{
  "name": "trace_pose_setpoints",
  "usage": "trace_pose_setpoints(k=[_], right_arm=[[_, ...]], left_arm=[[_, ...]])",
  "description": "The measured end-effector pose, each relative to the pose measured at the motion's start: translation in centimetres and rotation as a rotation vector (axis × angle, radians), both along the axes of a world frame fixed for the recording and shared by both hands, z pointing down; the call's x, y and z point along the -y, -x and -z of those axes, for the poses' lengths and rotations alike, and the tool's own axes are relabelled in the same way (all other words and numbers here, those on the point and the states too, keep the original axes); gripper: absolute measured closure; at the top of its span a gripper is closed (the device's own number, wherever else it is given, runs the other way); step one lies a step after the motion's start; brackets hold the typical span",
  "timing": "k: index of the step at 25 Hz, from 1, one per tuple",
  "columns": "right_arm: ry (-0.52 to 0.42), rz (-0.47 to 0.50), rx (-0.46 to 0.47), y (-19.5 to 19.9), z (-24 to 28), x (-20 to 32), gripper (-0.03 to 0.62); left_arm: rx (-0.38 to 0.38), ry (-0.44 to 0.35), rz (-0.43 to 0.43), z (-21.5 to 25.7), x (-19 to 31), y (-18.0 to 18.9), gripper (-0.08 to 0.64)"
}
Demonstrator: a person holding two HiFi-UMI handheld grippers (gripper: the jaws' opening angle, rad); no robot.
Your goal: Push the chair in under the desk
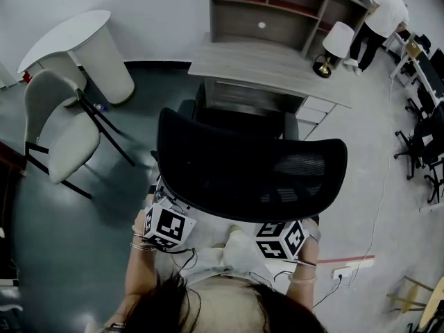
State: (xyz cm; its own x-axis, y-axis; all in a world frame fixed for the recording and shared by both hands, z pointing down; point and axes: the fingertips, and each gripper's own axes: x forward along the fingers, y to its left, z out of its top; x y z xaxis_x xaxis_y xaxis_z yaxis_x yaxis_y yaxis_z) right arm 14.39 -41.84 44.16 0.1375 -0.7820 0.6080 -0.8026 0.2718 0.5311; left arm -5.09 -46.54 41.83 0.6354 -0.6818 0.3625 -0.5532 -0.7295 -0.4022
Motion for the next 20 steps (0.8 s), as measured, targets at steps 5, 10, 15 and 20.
trace_pose_setpoints(k=[5, 10, 15, 20], right_arm=[[-0.007, 0.007, 0.005, -0.3, 0.1, 1.1, 0.390], [-0.007, 0.015, 0.001, -0.9, -0.2, 2.2, 0.390], [-0.015, 0.019, -0.003, -1.5, -0.2, 3.7, 0.390], [-0.019, 0.024, -0.007, -2.0, -0.1, 4.9, 0.390]], left_arm=[[-0.005, 0.001, 0.004, 0.0, 1.1, -0.4, 0.344], [-0.005, 0.002, 0.010, 0.0, 2.2, -0.8, 0.344], [-0.007, -0.007, 0.018, -0.1, 3.5, -1.3, 0.344], [-0.011, -0.008, 0.025, 0.0, 4.5, -1.7, 0.344]])
